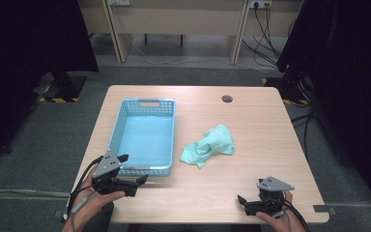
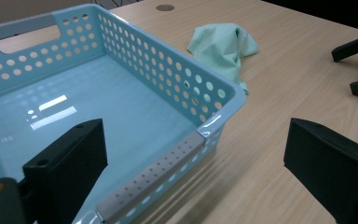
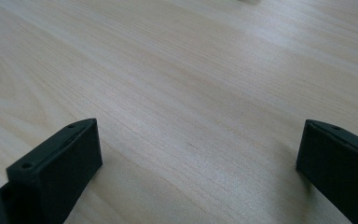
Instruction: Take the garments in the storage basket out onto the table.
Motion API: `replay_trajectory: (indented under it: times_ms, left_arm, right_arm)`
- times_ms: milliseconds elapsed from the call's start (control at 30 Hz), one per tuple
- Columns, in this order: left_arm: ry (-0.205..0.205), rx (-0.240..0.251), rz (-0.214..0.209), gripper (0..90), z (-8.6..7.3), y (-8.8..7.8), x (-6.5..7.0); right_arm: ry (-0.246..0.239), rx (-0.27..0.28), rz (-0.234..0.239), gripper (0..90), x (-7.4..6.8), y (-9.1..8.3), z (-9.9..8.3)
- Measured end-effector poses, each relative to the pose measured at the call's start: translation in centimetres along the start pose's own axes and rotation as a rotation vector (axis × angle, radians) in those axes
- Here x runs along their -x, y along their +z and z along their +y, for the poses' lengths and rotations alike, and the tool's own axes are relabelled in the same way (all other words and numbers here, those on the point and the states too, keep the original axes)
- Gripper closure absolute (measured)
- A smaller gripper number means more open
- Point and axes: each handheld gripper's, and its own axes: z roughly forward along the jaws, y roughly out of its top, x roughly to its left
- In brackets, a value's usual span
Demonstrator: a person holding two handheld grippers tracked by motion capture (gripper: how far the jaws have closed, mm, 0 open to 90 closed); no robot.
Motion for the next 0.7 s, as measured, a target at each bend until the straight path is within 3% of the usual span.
replay_trajectory:
  times_ms: [700]
  left_arm:
    - [0.025, -0.02, -0.017, 5.7, -1.5, -0.5, 1.6]
  right_arm:
    - [0.0, 0.0, 0.0, 0.2, 0.0, 0.0, 0.0]
